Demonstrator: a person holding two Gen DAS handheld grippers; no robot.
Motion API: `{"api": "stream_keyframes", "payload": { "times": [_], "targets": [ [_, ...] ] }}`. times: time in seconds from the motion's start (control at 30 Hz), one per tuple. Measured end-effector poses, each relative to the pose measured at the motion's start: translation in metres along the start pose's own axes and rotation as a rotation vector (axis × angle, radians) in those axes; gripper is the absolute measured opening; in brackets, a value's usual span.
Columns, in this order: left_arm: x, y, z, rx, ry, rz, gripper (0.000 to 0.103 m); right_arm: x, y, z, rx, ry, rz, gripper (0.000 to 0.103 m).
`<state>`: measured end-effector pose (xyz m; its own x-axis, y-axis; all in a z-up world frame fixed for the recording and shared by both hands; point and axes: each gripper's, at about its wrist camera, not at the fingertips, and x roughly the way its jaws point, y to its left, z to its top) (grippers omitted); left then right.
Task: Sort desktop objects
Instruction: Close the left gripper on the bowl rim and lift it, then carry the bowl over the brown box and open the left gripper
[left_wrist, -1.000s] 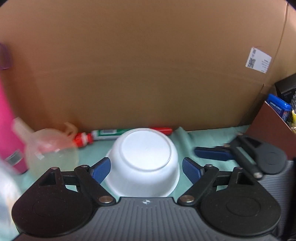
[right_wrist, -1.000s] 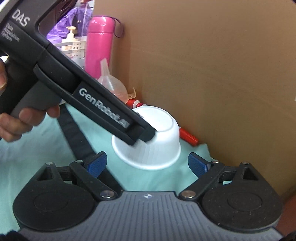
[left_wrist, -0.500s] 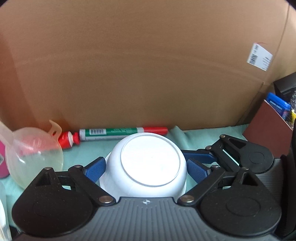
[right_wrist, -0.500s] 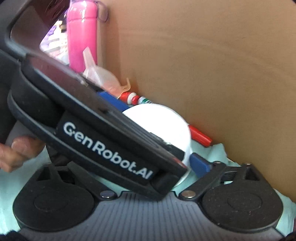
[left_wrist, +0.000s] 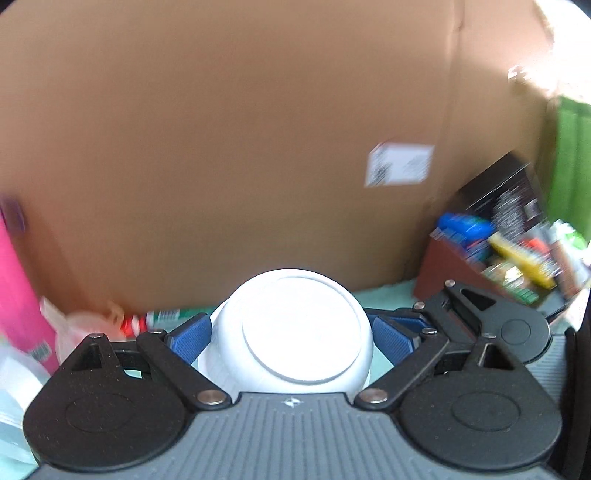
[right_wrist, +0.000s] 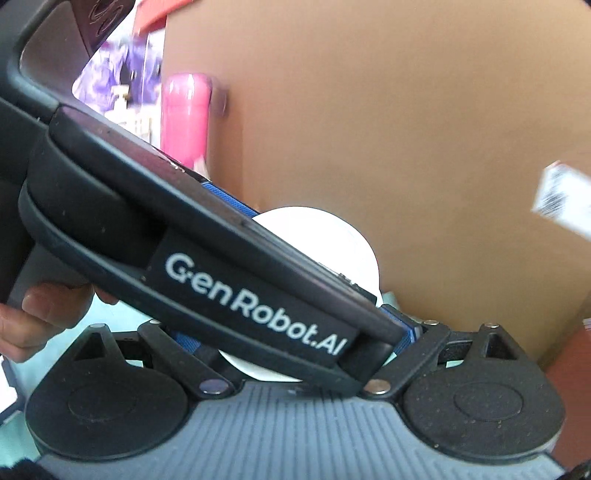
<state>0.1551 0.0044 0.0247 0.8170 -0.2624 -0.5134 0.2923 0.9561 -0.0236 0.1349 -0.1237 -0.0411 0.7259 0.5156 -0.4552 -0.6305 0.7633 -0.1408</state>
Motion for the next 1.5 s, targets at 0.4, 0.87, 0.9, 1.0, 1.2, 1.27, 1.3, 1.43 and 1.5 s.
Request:
{"api": "stream_keyframes", "payload": {
  "times": [0.4,0.87,0.9,1.0,1.2,1.27,1.3,1.43,1.5],
  "targets": [
    [-0.045,-0.169,0.063,0.262,-0.209,-0.107,0.096,-0.154,-0.074,-0.014,0.064,-0.228,-0.256,0.093],
    [0.041,-0.338,0.119,0.469,-0.157,-0.284,0.097,-0.237,-0.228,-0.077,0.266,-0.254,-0.482,0.093],
    [0.050,-0.344,0.122,0.468,-0.141,-0.284,0.097,-0.235,-0.237,-0.080,0.280,-0.247,-0.479,0.093],
    [0.080,-0.353,0.130,0.447,-0.090,-0.282,0.097,-0.225,-0.262,-0.090,0.323,-0.242,-0.457,0.093],
    [0.116,-0.356,0.139,0.419,-0.026,-0.260,0.097,-0.206,-0.295,-0.100,0.366,-0.231,-0.399,0.092],
    [0.123,-0.357,0.137,0.414,-0.016,-0.256,0.096,-0.200,-0.299,-0.102,0.367,-0.216,-0.398,0.092],
    [0.125,-0.357,0.136,0.412,-0.015,-0.260,0.096,-0.198,-0.300,-0.103,0.363,-0.204,-0.401,0.092],
    [0.127,-0.359,0.130,0.417,-0.022,-0.266,0.096,-0.193,-0.297,-0.108,0.329,-0.185,-0.421,0.095],
    [0.128,-0.360,0.128,0.415,-0.017,-0.271,0.096,-0.192,-0.296,-0.110,0.327,-0.178,-0.436,0.098]
  ]
}}
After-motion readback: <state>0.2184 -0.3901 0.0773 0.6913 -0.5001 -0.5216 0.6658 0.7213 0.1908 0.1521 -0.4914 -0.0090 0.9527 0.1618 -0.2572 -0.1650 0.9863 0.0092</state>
